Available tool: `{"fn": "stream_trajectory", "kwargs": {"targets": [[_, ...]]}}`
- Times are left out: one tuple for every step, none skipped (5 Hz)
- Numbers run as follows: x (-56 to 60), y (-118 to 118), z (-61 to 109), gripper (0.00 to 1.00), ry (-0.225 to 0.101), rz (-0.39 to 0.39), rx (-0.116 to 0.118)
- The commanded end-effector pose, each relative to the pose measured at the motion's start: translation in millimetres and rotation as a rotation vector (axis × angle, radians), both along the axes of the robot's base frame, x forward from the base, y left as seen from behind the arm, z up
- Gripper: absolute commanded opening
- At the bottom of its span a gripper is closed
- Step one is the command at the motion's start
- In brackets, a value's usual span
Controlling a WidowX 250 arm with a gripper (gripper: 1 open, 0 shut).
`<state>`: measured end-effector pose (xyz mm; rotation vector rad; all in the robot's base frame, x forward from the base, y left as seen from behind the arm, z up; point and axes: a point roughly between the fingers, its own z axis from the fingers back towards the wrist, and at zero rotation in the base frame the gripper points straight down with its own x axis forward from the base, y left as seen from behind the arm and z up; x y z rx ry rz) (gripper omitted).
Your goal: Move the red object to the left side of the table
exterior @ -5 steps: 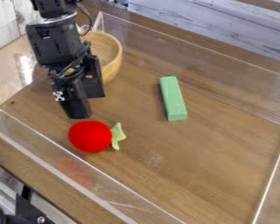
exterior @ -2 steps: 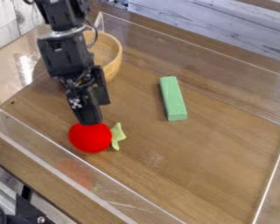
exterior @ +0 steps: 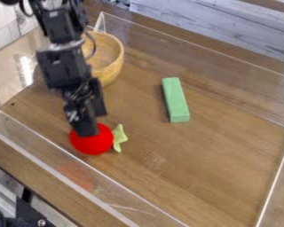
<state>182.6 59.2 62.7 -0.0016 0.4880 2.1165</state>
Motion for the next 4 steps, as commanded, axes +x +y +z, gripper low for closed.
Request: {"fn": "stream_trajectory", "kwargs": {"targets": [[8.7,1,6.5,0.00,-0.015,0.042,0.013],[14.9,-1,11.8,0.00,-0.009,0.076,0.012],[12.7,0,-1.2,1.00,0.004,0.083,0.012],[10.0,2,-12.5,1.00,0.017,0.091,0.014]]}}
